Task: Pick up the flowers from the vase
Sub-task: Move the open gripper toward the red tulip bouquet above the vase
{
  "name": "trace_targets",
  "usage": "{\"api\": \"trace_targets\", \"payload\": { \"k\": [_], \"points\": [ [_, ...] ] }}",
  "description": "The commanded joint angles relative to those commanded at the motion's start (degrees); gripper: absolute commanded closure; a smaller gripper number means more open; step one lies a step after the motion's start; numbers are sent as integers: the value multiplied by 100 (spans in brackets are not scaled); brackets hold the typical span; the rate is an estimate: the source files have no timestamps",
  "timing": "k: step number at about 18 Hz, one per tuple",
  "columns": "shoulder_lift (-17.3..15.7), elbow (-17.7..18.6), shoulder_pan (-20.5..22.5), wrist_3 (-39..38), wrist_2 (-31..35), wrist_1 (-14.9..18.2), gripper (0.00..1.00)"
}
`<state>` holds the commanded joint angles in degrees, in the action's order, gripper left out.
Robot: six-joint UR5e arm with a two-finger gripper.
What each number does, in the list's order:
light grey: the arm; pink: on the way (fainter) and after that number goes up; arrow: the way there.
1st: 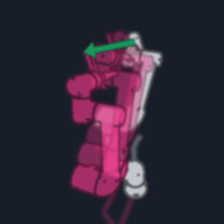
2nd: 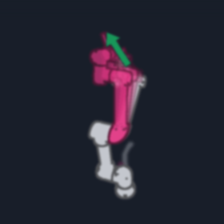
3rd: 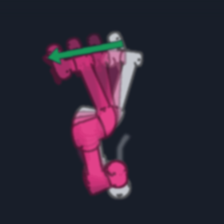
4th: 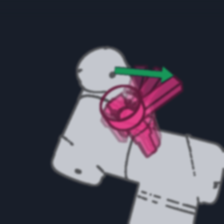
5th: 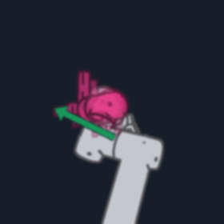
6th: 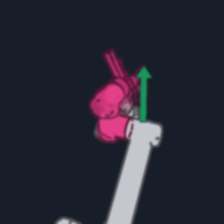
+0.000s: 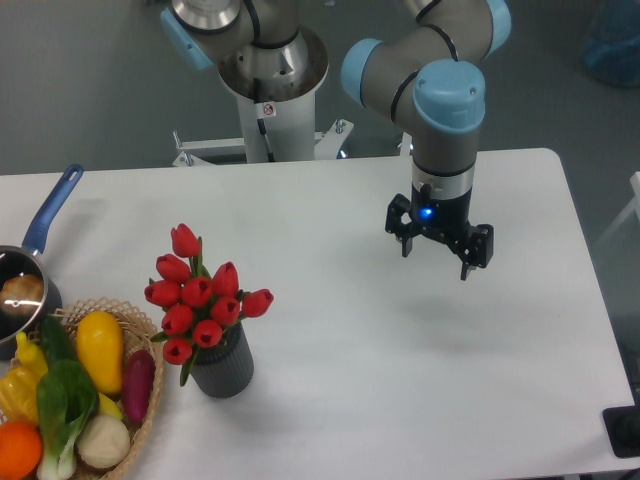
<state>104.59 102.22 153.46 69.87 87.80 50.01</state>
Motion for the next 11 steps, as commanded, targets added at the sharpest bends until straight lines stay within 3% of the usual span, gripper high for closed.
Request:
{"api": "trace_targets", "payload": {
  "k": [6,9,11],
  "points": [
    [0,105,-44,-26,-18,0,0],
    [-70,526,-192,-53,-18,-17,0],
    [-219,685,-561,-52,-18,-17,0]
  ]
}}
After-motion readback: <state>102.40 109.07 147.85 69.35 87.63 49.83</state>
